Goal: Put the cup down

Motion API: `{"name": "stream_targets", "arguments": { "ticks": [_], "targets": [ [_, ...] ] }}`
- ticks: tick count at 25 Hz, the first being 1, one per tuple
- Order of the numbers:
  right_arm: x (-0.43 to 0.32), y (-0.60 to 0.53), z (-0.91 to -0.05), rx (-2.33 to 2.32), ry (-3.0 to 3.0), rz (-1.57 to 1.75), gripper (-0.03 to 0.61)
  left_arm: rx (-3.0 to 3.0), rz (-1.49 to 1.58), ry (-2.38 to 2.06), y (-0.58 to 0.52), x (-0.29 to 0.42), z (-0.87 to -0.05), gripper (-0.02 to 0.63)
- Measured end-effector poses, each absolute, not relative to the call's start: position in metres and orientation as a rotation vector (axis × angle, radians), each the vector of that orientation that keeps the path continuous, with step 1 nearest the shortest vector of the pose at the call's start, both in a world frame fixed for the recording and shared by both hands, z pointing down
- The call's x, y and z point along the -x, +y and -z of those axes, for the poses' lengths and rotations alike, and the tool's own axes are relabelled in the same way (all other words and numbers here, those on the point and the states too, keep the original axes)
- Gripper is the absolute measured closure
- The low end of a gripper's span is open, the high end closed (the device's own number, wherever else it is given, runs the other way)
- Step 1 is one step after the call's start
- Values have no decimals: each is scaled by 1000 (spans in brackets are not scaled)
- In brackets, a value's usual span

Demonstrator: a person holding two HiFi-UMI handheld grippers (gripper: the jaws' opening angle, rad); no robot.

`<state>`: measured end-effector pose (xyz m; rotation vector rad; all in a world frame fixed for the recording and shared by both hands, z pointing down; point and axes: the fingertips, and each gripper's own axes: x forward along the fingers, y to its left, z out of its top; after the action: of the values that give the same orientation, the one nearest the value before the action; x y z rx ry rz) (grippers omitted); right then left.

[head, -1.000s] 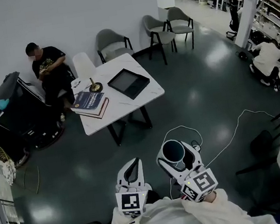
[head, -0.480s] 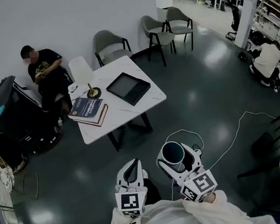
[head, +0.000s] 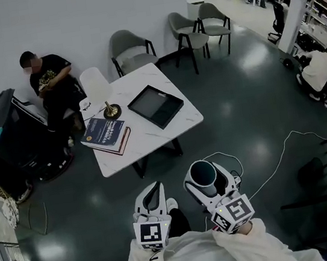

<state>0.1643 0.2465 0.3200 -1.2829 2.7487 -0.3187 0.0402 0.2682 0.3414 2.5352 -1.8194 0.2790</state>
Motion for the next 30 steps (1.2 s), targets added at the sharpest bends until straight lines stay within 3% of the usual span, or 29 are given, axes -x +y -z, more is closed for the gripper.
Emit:
{"name": "stream_targets", "arguments": {
  "ticks": [30],
  "targets": [
    [-52, 68, -328, 1368, 2752, 361, 187, -2556, -273, -1731, 85, 72, -346, 601]
  ]
}}
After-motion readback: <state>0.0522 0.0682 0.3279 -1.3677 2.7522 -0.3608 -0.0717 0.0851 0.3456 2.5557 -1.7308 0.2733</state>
